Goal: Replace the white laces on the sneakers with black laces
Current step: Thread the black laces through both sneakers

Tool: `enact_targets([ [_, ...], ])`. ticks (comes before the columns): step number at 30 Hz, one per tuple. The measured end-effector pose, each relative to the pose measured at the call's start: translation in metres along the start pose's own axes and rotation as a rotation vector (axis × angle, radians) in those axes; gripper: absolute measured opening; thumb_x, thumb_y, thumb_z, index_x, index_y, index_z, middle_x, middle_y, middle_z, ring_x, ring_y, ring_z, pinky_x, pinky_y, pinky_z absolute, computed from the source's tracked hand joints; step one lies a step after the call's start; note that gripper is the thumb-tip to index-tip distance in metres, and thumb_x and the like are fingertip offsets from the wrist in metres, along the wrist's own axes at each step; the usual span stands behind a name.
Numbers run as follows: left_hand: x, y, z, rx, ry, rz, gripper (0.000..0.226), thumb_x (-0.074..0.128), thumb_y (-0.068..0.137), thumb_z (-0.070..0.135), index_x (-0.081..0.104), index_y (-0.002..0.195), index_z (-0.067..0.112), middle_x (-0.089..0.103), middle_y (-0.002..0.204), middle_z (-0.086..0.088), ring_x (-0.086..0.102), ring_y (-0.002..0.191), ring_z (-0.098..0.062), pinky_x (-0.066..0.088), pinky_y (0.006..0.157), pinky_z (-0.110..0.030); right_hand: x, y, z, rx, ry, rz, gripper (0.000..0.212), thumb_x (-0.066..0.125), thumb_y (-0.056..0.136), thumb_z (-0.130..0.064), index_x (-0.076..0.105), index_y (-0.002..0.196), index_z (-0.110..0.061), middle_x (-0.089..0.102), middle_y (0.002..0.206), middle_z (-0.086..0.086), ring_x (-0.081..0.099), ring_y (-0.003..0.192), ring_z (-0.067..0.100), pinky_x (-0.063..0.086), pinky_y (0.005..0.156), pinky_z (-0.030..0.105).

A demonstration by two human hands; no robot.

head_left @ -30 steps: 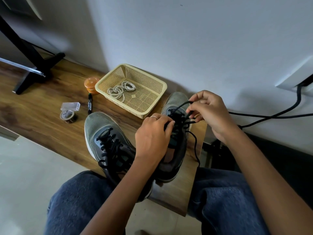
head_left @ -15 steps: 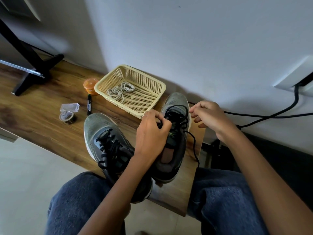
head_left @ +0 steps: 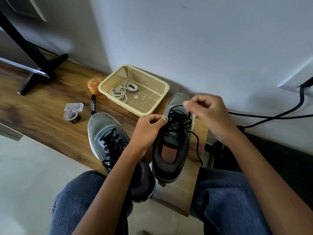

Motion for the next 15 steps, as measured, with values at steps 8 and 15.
enact_targets([
  [8, 0.003, -0.007, 0.006, 0.046, 0.202, -0.181, 0.035, 0.053, 0.086, 0.006, 0.060, 0.115, 0.025, 0.066, 0.107, 0.007, 0.062, 0.096, 0.002, 0.049, 0.083, -0.012, 0.040, -0.001, 0.004, -0.134, -0.706, -0.197, 0.018, 0.072, 0.079, -0.043, 0.071, 0.089, -0.028, 0.058, 0.093, -0.008, 0.045, 0.096, 0.013, 0.038, 0.076, 0.031],
  [15, 0.014, -0.014, -0.008, 0.148, 0.741, -0.124, 0.055, 0.042, 0.097, 0.010, 0.030, 0.149, 0.021, 0.054, 0.135, -0.013, 0.050, 0.123, -0.029, 0.039, 0.099, -0.033, 0.036, 0.001, -0.006, -0.218, -0.696, -0.078, 0.010, 0.071, 0.083, -0.031, 0.072, 0.084, -0.022, 0.061, 0.089, -0.010, 0.035, 0.090, 0.009, 0.032, 0.083, 0.034],
])
Point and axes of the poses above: each hand's wrist, its own y-axis towards the middle knuckle, its own x-axis out of the palm, z = x × y, the point moved 7 cm from there along y, towards the middle knuckle
